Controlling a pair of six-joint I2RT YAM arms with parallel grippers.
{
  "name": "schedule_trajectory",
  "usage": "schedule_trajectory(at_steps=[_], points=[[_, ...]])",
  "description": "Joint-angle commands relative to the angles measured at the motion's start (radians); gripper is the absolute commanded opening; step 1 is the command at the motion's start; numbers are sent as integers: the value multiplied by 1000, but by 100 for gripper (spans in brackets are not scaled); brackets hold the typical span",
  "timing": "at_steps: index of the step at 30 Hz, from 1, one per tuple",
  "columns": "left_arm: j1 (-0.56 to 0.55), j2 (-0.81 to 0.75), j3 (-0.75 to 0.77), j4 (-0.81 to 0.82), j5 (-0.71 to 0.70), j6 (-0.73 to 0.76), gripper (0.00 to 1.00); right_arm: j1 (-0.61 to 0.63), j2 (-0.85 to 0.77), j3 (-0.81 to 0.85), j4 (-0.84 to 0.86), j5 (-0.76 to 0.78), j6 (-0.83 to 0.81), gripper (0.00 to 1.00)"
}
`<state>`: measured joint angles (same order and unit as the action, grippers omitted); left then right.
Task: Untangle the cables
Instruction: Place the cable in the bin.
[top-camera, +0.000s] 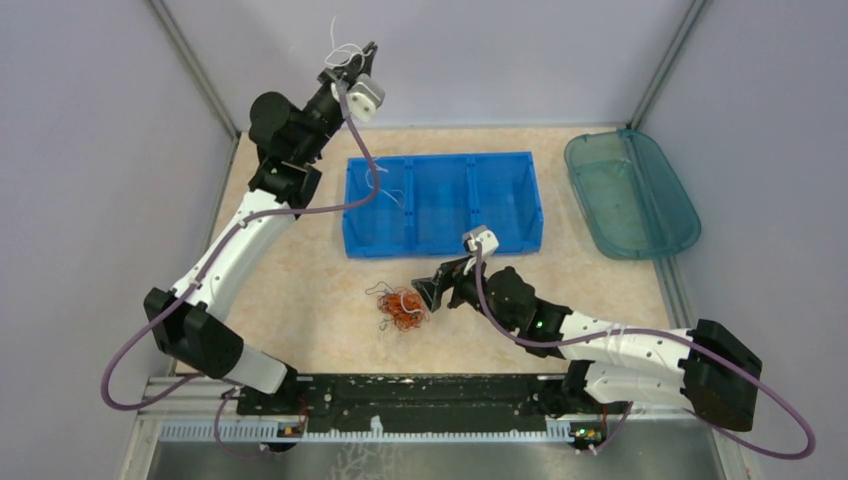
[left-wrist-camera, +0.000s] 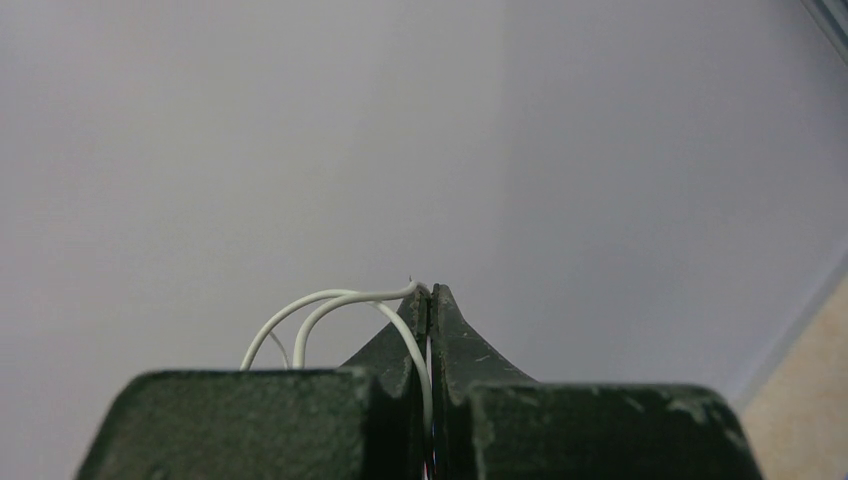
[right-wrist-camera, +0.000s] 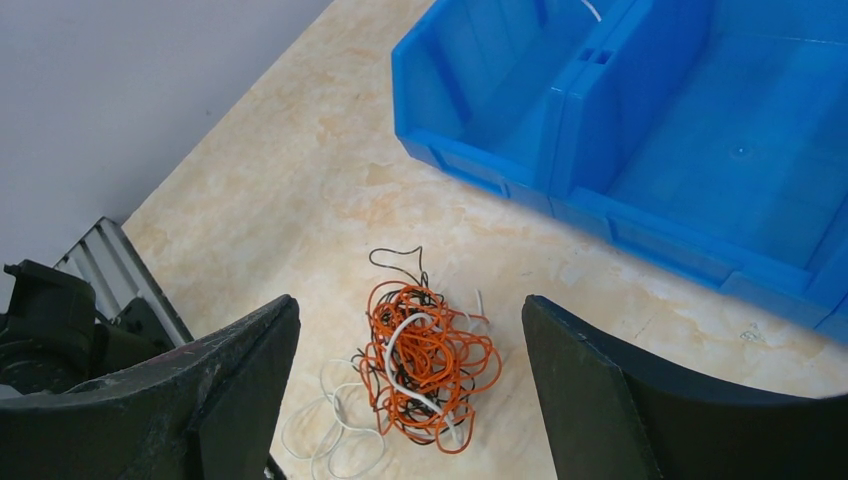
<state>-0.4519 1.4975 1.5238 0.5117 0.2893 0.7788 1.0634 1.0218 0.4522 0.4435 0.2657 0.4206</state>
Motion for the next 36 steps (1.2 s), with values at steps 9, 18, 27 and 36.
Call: schedule_trajectory(at_steps=[9, 18, 27, 36], points=[[10, -92, -197, -472, -28, -118, 0, -13, -48, 20, -4, 10, 8, 83], [16, -68, -263, -525, -44, -140, 0, -14, -47, 11, -3, 15, 28, 83], [64, 118, -41, -605, -32, -315, 2, -14, -51, 70, -82, 25, 24, 83], [70, 264, 168, -908, -58, -360, 6, -16, -60, 73, -97, 40, 28, 83]])
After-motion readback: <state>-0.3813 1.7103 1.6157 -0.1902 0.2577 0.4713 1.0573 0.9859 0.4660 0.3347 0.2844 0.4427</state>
